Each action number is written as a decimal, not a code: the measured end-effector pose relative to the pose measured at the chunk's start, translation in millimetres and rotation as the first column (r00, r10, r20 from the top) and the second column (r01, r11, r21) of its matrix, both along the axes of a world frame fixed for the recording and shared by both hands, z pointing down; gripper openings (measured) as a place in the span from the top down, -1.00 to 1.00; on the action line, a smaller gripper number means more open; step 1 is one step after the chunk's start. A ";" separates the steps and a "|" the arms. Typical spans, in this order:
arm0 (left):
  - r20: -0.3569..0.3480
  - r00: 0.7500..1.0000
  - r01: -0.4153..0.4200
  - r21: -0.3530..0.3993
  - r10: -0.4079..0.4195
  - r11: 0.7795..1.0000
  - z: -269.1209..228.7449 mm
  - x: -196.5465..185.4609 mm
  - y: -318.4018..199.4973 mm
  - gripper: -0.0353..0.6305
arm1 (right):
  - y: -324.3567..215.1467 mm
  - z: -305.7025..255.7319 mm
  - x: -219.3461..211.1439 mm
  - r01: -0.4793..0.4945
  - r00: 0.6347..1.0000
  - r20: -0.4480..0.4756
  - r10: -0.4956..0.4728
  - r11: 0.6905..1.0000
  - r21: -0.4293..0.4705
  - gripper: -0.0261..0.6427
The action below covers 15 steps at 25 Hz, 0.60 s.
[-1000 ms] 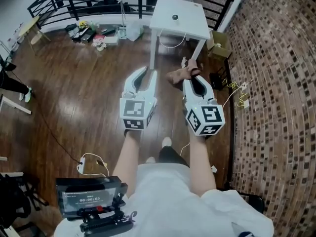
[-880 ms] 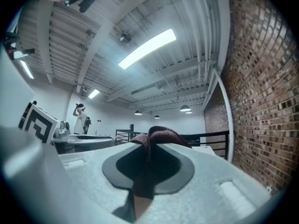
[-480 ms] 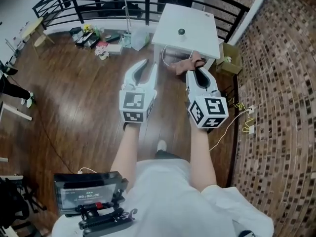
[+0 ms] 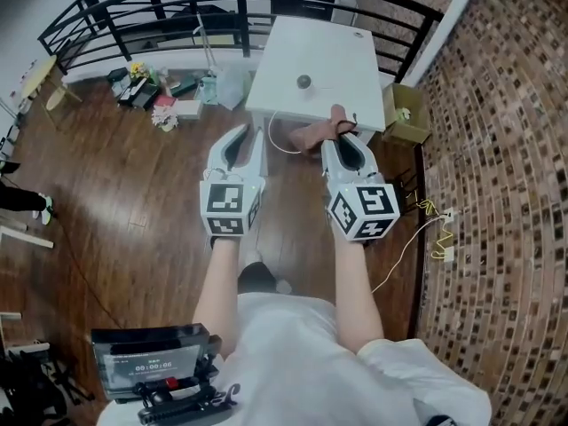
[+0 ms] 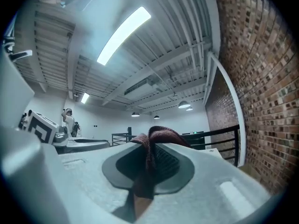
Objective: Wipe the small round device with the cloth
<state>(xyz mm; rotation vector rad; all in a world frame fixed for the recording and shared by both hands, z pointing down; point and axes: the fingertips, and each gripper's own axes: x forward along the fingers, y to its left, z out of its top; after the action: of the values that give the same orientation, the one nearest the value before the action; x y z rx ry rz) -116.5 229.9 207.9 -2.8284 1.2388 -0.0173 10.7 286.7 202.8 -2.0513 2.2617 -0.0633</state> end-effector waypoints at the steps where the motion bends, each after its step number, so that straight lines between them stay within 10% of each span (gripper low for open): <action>1: 0.001 1.000 0.001 -0.012 -0.001 1.000 5.6 5.8 -11.9 0.64 | -8.0 2.3 4.5 0.004 1.000 -0.002 -0.004 1.000 0.000 0.81; 15: 0.017 0.983 -0.184 -0.051 0.185 0.982 34.3 149.0 -231.6 0.84 | -209.1 21.6 139.7 -0.101 0.995 0.017 0.102 0.994 -0.048 0.81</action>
<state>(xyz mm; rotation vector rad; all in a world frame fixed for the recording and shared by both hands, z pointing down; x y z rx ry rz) 32.5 -1.8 242.2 -2.9648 0.9802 -0.0709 150.4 77.6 224.4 -2.1760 2.1606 -0.1302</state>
